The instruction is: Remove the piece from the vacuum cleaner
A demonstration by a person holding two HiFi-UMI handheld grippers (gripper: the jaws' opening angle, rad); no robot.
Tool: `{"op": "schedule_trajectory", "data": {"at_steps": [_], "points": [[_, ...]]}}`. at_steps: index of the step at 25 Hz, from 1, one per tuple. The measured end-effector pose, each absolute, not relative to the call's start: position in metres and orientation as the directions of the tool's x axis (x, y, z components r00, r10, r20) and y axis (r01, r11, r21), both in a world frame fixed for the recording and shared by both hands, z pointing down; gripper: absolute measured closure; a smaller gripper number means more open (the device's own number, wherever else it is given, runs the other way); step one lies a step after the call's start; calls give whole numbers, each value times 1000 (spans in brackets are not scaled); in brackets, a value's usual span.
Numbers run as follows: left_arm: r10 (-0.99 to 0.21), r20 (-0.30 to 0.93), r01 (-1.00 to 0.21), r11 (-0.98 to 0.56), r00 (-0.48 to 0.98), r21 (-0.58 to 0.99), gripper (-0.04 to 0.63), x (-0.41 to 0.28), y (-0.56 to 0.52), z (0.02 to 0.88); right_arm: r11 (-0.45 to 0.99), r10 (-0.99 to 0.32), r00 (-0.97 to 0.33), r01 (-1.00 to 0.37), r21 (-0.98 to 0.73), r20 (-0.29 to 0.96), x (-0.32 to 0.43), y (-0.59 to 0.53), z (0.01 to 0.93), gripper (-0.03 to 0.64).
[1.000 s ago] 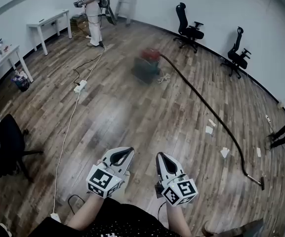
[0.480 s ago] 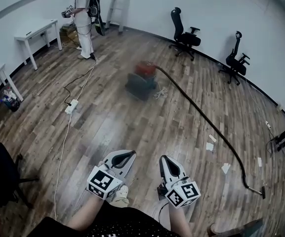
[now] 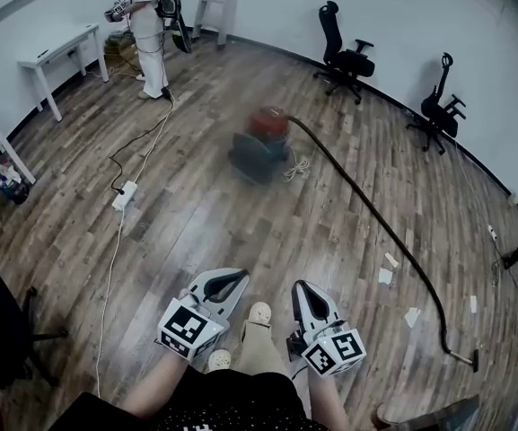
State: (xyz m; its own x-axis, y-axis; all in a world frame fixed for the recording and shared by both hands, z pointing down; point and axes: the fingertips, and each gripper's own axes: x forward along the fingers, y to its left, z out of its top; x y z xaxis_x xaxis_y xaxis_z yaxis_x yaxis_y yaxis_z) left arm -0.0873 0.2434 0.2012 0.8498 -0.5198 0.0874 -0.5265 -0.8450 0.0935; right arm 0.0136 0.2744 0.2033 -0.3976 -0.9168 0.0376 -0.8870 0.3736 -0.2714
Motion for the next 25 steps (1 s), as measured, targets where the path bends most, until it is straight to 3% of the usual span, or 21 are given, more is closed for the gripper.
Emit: {"op": "schedule_trajectory", "data": {"at_steps": [17,25], "points": [[-626,70,-629,-766,777,130,586,11,-28,199,513,-846,-533,-818,-260,8,113,-14,194,604],[-668,104,-676,-722,737,147,586,21,-105,207,520,-829,-558,-798,-306,47,132,-89,213,604]]}}
